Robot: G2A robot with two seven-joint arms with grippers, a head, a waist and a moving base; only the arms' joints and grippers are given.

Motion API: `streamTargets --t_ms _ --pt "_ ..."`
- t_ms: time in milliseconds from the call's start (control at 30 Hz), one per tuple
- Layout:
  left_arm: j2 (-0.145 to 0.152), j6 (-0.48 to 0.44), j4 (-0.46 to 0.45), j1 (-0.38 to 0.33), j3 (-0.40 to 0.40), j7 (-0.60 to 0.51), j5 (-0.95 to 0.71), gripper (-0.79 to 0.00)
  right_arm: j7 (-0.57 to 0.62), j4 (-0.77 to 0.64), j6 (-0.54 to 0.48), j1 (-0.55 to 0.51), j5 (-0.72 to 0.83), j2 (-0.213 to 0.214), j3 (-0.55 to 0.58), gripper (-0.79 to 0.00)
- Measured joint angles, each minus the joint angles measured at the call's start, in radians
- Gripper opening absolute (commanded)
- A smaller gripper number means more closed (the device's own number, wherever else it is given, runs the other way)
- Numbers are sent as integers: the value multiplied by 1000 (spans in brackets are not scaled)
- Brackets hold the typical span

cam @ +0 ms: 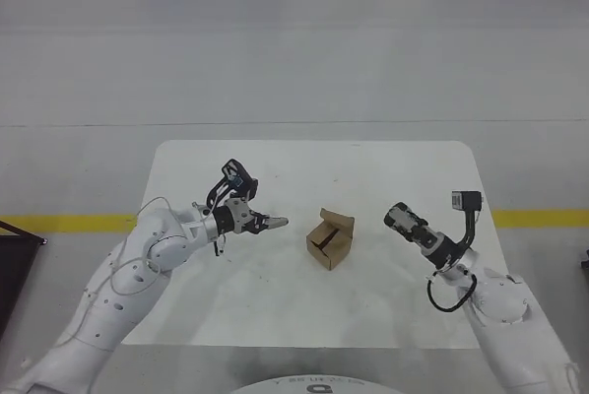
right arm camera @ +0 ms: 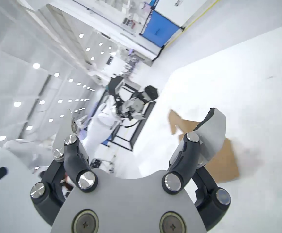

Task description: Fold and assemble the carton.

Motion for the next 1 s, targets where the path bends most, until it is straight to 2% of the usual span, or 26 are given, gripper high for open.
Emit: streamTargets --t_ms 133,267,367,467,600,1000 --pt "-7 19 46 -28 30 -12 48 0 -211 18 -14 -52 -359 -7 24 0" --pt "-23 40 112 -84 85 -15 112 0 -434 56 28 -101 -732 -17 0 0" --pt "-37 63 166 -129 120 -4 153 0 -549 84 78 -105 -925 -23 -35 0" --pt "-51 77 212 -169 151 5 159 0 -616 89 151 -96 -1093 -28 -80 0" --pt "-70 64 256 -217 198 -13 158 0 -632 91 240 -73 -1231 -37 -143 0" --pt "-135 43 414 -321 319 -11 109 0 -493 87 433 16 -1340 -63 -257 0"
